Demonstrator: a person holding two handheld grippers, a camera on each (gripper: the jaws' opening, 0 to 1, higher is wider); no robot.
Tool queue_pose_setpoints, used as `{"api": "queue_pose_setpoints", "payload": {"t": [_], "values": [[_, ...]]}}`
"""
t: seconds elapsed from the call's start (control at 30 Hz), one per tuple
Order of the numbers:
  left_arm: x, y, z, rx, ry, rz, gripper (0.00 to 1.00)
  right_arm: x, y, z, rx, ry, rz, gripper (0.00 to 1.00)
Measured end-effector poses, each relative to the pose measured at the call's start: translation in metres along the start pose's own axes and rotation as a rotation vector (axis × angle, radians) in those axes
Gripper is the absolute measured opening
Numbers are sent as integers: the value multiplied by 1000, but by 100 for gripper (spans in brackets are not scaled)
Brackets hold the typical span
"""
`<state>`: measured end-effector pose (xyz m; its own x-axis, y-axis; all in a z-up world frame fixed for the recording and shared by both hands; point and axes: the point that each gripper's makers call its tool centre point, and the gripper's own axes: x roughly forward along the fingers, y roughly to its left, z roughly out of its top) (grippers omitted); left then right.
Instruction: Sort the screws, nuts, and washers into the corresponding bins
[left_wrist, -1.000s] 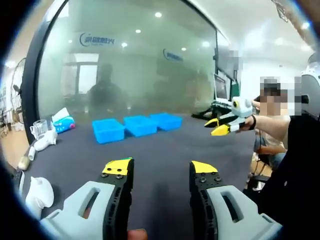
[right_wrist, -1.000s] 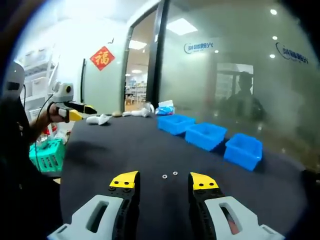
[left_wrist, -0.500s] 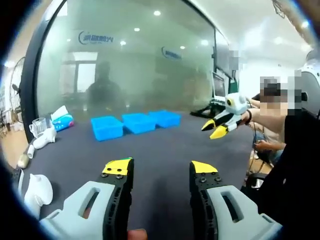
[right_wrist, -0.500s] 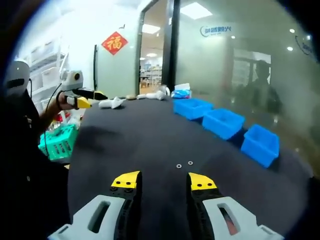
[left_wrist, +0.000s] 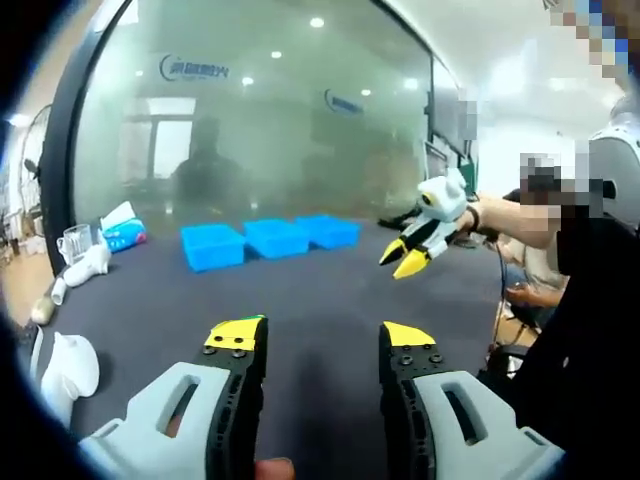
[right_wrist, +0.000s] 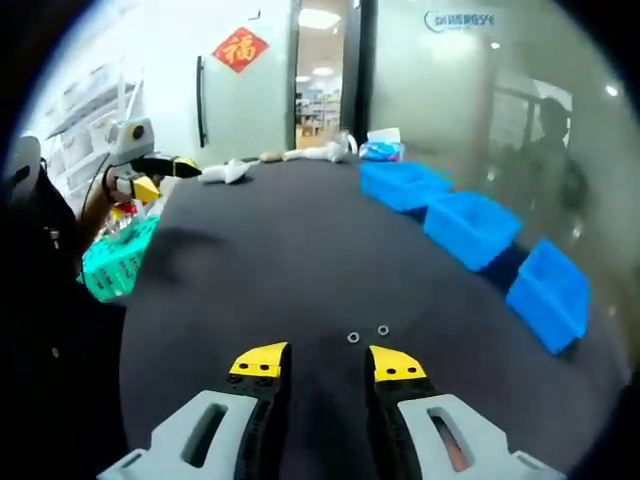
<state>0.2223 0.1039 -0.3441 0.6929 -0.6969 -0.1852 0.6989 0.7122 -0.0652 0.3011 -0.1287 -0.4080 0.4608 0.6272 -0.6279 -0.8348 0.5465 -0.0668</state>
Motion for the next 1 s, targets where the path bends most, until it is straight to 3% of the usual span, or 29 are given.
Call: {"api": "queue_pose_setpoints", "payload": {"t": [0.37, 1.0], "values": [[-3, 7, -6, -16, 2, 13, 43, 26, -2, -8, -1, 94, 26, 19], [-2, 11, -9, -27, 1, 22, 43, 36, -8, -10, -21, 129, 12, 9]]}}
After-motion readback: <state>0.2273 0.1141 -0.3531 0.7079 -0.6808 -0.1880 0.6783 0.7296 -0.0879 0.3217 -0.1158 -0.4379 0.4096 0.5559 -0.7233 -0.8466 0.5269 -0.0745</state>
